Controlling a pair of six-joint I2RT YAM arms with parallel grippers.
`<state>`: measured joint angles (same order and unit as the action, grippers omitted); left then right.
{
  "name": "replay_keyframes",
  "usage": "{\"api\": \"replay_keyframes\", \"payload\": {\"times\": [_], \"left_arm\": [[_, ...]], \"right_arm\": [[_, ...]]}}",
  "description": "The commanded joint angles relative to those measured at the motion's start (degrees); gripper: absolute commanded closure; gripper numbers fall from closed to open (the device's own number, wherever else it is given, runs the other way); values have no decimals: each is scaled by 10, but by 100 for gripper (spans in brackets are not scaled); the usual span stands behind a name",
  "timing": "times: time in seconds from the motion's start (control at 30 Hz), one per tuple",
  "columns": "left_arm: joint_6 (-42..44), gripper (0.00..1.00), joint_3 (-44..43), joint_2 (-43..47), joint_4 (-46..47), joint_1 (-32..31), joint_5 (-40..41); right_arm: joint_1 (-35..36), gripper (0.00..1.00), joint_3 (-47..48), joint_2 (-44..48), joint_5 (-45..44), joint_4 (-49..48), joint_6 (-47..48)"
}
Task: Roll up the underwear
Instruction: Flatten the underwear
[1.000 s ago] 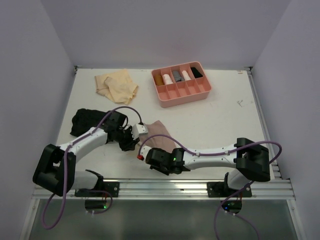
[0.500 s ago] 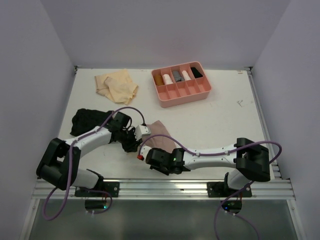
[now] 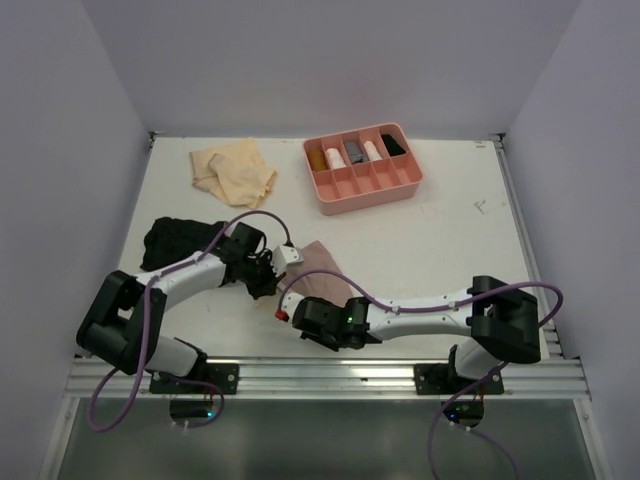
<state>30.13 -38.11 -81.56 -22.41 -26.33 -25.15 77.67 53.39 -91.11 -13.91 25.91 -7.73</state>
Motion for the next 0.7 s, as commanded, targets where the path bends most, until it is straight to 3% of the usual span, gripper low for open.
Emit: {"api": "replay_keyframes", "payload": {"times": [0.0,0.07,0.3,0.53,0.67], "left_arm": [[-29,92,-8,-4,43,-3,27],[-34,100,-10,-2,47,-2,34],[-41,100,-35,31,37,14,31],[-53,100,-124,67,0,114,0],[-66,100,-159,98,-9,131,2]], "right_arm": [[0,100,-11,15,1,-10,-6],[0,100,-14,18,1,-8,-8],[0,100,-33,50,-10,5,-19],[-1,100,-27,109,-47,52,-33],[-1,100,-2,137,-66,82,-33]]}}
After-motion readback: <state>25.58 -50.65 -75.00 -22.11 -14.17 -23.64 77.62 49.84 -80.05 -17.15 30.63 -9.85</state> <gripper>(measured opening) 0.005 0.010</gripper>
